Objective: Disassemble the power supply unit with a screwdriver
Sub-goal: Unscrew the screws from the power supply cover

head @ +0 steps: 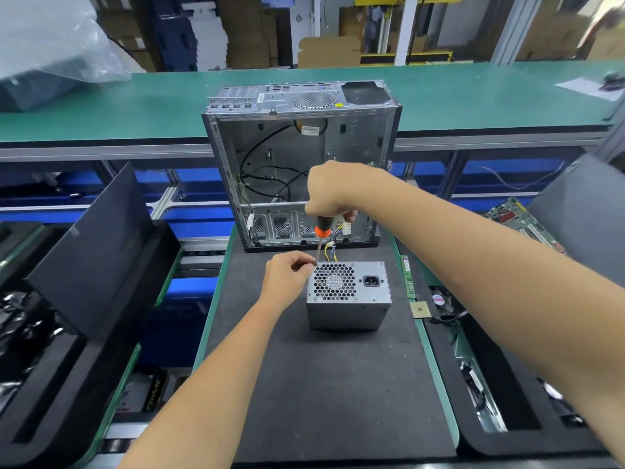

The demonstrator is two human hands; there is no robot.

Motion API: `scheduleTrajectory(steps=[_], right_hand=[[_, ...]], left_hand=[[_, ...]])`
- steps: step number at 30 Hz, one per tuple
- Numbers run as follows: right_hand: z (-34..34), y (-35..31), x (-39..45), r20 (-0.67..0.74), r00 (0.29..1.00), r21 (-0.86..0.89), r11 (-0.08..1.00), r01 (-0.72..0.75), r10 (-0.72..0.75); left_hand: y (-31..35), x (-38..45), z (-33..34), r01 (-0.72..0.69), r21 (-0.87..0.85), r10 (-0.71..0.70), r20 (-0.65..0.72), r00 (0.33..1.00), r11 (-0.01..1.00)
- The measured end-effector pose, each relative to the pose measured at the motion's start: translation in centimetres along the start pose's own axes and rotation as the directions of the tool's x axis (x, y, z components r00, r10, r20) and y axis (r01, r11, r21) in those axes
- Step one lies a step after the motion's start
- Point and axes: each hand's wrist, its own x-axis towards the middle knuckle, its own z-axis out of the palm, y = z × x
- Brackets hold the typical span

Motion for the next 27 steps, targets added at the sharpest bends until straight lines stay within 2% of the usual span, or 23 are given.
scheduleTrajectory(steps=[7,11,13,16,18,22,24,27], right_hand=[[-1.0,-0.3,0.8,0.134,0.974,-0.182,0.961,0.206,-0.183],[-1.5,-0.3,1.2,0.155,0.941,-0.190,0.926,0.326,-0.300],[-1.8,-0.1,1.3,0.138,0.950,-0.119,0.948,0.295,-0.279],[-1.9,0.2,1.8,0.150,0.977,0.055,0.988,0.142,-0.149],[-1.7,0.3,2.2,0.121,0.986,0.068,0.992,0.104,-0.112],[-1.7,0.3,1.5,0.031,0.968,0.097,0.965,0.246,-0.250],[-1.6,0.2,1.0,0.045,0.952,0.141,0.945,0.295,-0.304],[-1.2,0.2,0.5,0.048,0.961,0.112,0.958,0.265,-0.271]], left_hand=[[0.1,0.5,0.0,0.011,0.033,-0.011,0.007,1.000,0.999],[0.1,0.4,0.0,0.001,0.036,-0.001,-0.005,1.000,0.999],[0.1,0.2,0.0,-0.014,0.033,0.014,0.001,1.000,0.999],[0.2,0.1,0.0,-0.032,0.053,0.030,0.023,0.999,0.998],[0.3,0.3,0.0,-0.032,0.060,0.031,0.029,0.999,0.998],[0.4,0.5,0.0,-0.024,0.075,0.021,0.045,0.999,0.997],[0.6,0.6,-0.1,-0.020,0.097,0.015,0.058,0.998,0.995],[1.0,0.8,0.0,-0.016,0.151,0.003,0.085,0.996,0.988]])
